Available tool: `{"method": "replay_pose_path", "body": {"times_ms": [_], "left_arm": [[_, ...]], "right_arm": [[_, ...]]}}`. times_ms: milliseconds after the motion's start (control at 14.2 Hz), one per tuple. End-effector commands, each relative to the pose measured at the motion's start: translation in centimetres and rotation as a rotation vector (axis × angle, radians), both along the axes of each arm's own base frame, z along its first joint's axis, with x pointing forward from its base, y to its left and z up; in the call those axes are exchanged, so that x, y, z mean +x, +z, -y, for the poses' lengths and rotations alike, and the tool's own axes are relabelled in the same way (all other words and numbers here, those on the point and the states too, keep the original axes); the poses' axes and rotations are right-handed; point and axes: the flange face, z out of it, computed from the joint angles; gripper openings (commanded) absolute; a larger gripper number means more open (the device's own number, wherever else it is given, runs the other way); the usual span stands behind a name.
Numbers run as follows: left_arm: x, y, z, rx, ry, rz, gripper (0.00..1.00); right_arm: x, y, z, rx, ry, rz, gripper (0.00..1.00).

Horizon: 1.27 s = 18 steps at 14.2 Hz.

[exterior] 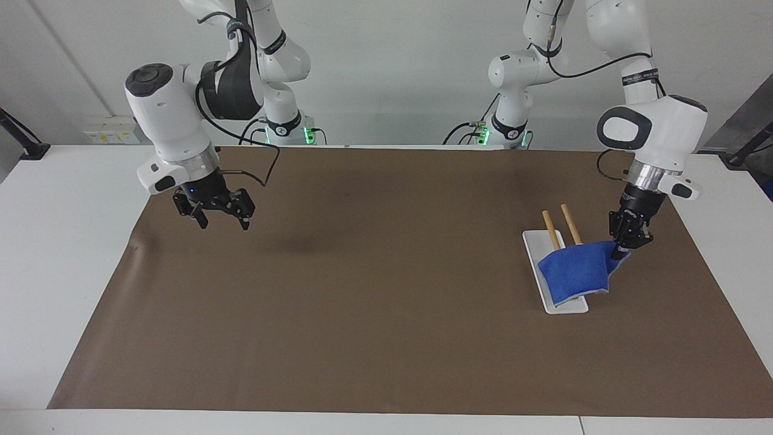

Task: Right arm passes towel to left arm to hang
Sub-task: 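Hang the towel over the wooden stick rack with the left gripper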

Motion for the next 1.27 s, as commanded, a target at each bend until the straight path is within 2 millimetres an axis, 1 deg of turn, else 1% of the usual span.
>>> {"method": "replay_pose_path", "body": {"times_ms": [0,71,141,212,353,423,494,564,635,705,776,846,917,1058,1129,1199], "left_arm": [[-0.6,-0.1,-0.3,0.002,-0.004,0.007,0.61],[-0.6,-0.2,-0.3,0.002,-0.004,0.004,0.85],[-0.6,-0.2,-0.3,-0.001,-0.006,-0.001,1.00],[-0.5,0.0,-0.4,-0.005,-0.003,-0.002,1.00],[-0.4,0.3,-0.6,-0.019,-0.004,-0.015,1.00],[0.0,1.1,-1.4,-0.032,-0.004,-0.026,1.00],[0.7,2.4,-2.4,-0.055,-0.009,-0.043,1.00],[1.7,3.3,-2.9,-0.083,-0.030,-0.080,1.00],[2.7,5.1,-3.0,-0.098,-0.058,-0.095,1.00],[3.8,6.3,-2.8,-0.111,-0.090,-0.121,1.00],[4.4,7.9,-2.6,-0.088,-0.128,-0.136,1.00],[4.6,8.7,-2.4,-0.051,-0.164,-0.162,1.00],[4.7,10.1,-2.2,-0.009,-0.200,-0.188,1.00],[4.8,13.7,-1.5,0.034,-0.256,-0.212,1.00],[4.7,15.3,-0.8,0.080,-0.293,-0.230,1.00],[4.4,16.7,0.4,0.133,-0.338,-0.259,1.00]], "right_arm": [[-2.5,3.0,0.2,-0.020,-0.028,-0.036,1.00],[-3.3,3.9,0.5,-0.017,-0.034,-0.050,1.00],[-3.9,5.0,1.1,-0.015,-0.046,-0.061,1.00],[-4.2,6.1,1.9,-0.014,-0.059,-0.083,1.00],[-3.7,8.7,2.8,-0.017,-0.070,-0.097,1.00],[-3.0,9.8,4.0,-0.017,-0.082,-0.109,1.00],[-2.6,10.9,5.2,-0.018,-0.098,-0.120,1.00],[-2.3,11.9,5.3,-0.019,-0.088,-0.129,1.00],[-2.0,12.1,5.2,-0.026,-0.079,-0.133,1.00],[-2.0,12.1,4.9,-0.041,-0.070,-0.132,1.00],[-2.3,12.0,4.4,-0.036,-0.060,-0.139,1.00],[-2.3,11.9,4.3,-0.031,-0.056,-0.137,1.00],[-2.1,11.4,4.3,-0.022,-0.056,-0.124,1.00],[-2.3,11.1,4.6,-0.017,-0.060,-0.115,1.00],[-2.6,10.8,4.5,-0.017,-0.056,-0.113,1.00],[-2.7,10.5,4.4,-0.016,-0.054,-0.118,1.00]]}}
